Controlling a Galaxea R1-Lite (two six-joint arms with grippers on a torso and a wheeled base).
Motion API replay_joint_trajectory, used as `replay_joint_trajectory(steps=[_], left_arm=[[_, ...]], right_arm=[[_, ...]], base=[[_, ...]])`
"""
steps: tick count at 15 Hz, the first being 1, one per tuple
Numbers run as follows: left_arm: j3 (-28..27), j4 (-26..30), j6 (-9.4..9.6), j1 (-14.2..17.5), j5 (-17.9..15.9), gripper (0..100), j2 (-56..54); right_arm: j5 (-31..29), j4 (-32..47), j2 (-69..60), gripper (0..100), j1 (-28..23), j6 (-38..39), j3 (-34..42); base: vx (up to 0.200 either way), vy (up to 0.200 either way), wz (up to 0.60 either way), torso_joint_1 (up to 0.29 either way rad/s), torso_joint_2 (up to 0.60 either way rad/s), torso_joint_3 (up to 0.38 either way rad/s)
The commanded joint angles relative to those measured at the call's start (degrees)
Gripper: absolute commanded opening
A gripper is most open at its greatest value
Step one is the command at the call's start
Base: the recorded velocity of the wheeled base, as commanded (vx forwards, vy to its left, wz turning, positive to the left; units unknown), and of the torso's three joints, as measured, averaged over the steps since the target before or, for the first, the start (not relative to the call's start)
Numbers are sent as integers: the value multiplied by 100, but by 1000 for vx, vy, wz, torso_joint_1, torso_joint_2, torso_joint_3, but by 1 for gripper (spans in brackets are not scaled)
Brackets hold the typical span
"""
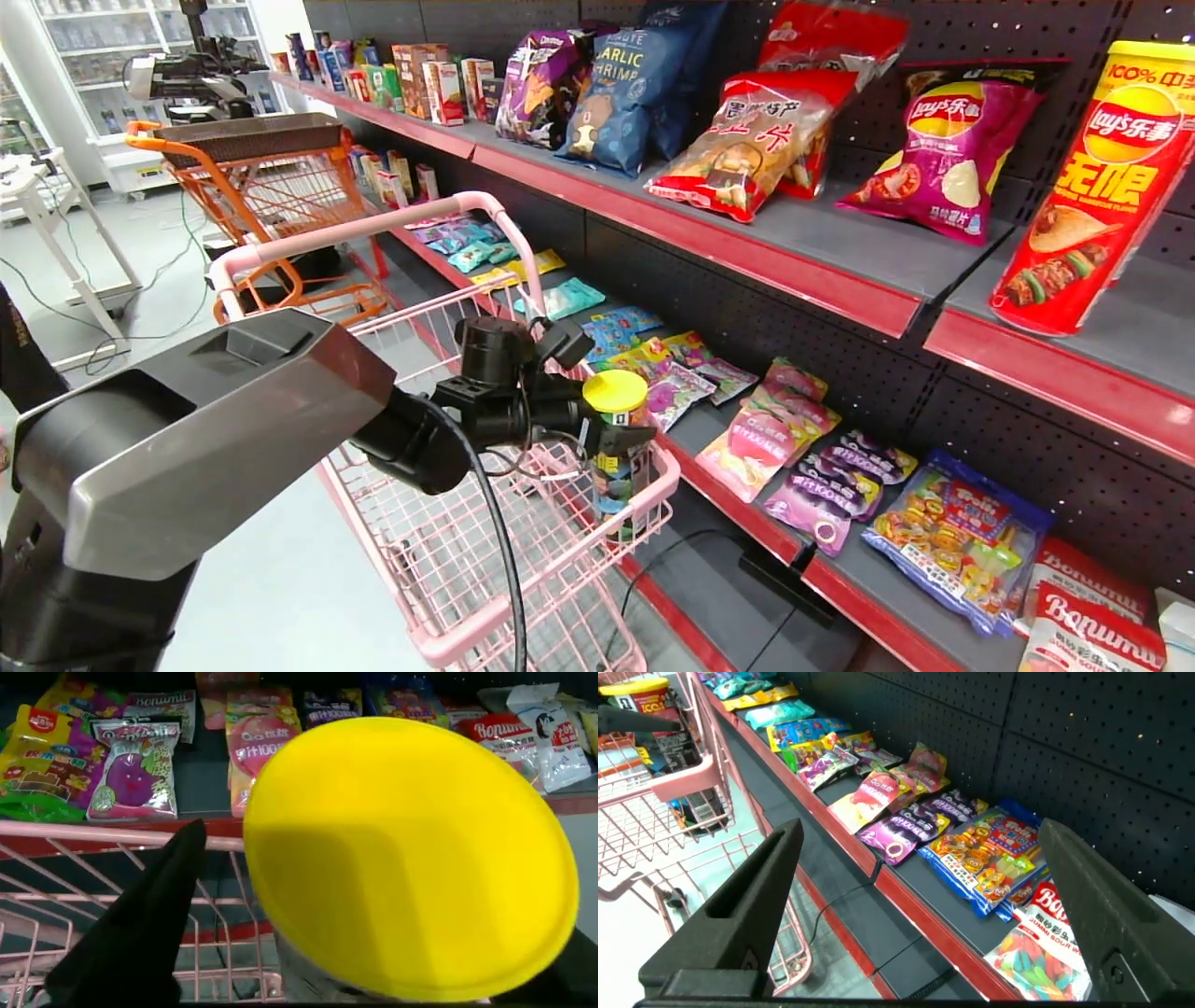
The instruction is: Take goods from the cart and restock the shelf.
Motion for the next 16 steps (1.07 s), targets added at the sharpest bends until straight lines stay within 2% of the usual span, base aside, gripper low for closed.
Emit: replay_joint_trajectory(steps=[1, 3, 6, 7, 8, 9, 12, 14, 15, 16], left_arm=[[41, 4, -36, -6, 2, 0, -23], [85, -31, -62, -6, 2, 0, -59], [534, -294, -88, 21, 160, 0, -287], [771, -365, -212, 47, 231, 0, -524], [1122, -400, -510, 100, 336, 0, -1008], [1395, -417, -642, 170, 468, 0, -1430], [2353, -769, -651, 451, 714, 0, -2783], [3276, -708, -651, 592, 863, 0, -4269], [3276, -708, -651, 592, 863, 0, -4269], [3979, -444, -651, 706, 1127, 0, -5499]], right_arm=[[2, -2, 7, 100, -4, -2, 0], [2, -2, 7, 100, 4, -2, 0], [2, -2, 7, 100, 4, -2, 0], [11, -2, 7, 100, -4, -2, 0], [2, -2, 7, 100, 4, -2, 0], [2, -2, 7, 100, 4, -2, 0], [2, -2, 7, 100, 4, 7, 0], [2, -2, 7, 100, -4, 16, 0], [2, -2, 7, 100, -4, 16, 0], [2, -2, 7, 100, 4, 42, 0]], base=[[0, 0, 0, 0, 0, 0], [0, 0, 0, 0, 0, 0], [0, 0, 0, 0, 0, 0], [0, 0, 0, 0, 0, 0], [0, 0, 0, 0, 0, 0], [0, 0, 0, 0, 0, 0], [0, 0, 0, 0, 0, 0], [0, 0, 0, 0, 0, 0], [0, 0, 0, 0, 0, 0], [0, 0, 0, 0, 0, 0]])
